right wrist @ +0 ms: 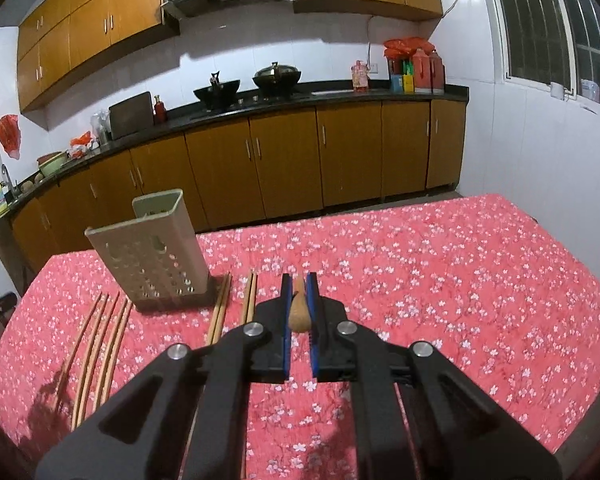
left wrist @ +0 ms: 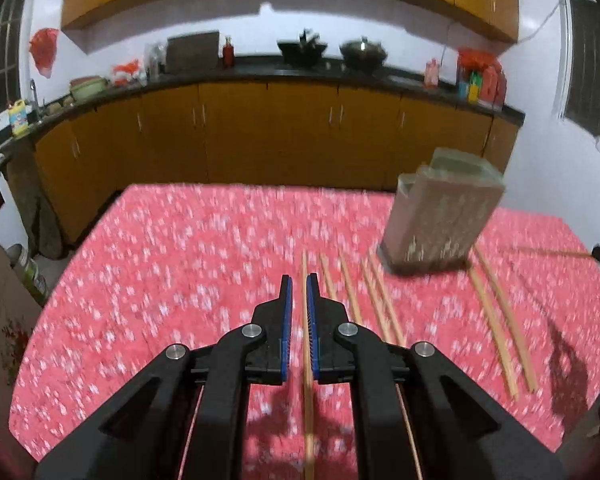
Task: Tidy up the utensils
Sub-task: 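Lift the held chopstick with the left tool while the right tool lifts its chopstick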
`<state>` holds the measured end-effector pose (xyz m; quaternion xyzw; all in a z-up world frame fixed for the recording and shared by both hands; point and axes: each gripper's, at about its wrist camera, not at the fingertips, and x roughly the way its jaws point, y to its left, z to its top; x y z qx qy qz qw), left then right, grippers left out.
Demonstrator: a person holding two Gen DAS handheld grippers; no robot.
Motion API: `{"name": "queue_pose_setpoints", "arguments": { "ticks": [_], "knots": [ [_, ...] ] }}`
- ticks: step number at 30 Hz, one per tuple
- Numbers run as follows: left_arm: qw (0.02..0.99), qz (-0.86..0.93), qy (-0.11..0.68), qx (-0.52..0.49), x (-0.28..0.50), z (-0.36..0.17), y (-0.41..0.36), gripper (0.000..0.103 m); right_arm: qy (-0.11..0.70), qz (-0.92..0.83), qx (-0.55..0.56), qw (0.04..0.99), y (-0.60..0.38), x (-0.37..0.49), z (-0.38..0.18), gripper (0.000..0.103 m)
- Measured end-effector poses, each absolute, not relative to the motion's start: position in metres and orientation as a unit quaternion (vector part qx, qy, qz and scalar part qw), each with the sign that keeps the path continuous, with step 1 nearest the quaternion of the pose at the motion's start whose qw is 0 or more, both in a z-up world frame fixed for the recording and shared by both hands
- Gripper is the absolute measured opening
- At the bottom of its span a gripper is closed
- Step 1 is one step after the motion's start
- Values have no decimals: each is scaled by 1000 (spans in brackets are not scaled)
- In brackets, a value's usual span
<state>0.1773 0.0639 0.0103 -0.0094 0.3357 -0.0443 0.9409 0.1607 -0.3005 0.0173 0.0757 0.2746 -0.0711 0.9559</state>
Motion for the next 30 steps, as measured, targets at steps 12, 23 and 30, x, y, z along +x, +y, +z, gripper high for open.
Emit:
{"name": "queue_pose_setpoints", "arguments": {
  "ticks": [12,23,30],
  "knots": [
    [904,-47,424,17,173,-71,49,27,315,-64,87,943,-297,160,-17,8],
    [901,-48,430,34,167,-77,43,8,311,-60,83,945,-294,160,-13,8],
    [921,-48,385,27,165,-34,52,8,288,-61,79,952,-296,156,6,8]
  ]
}}
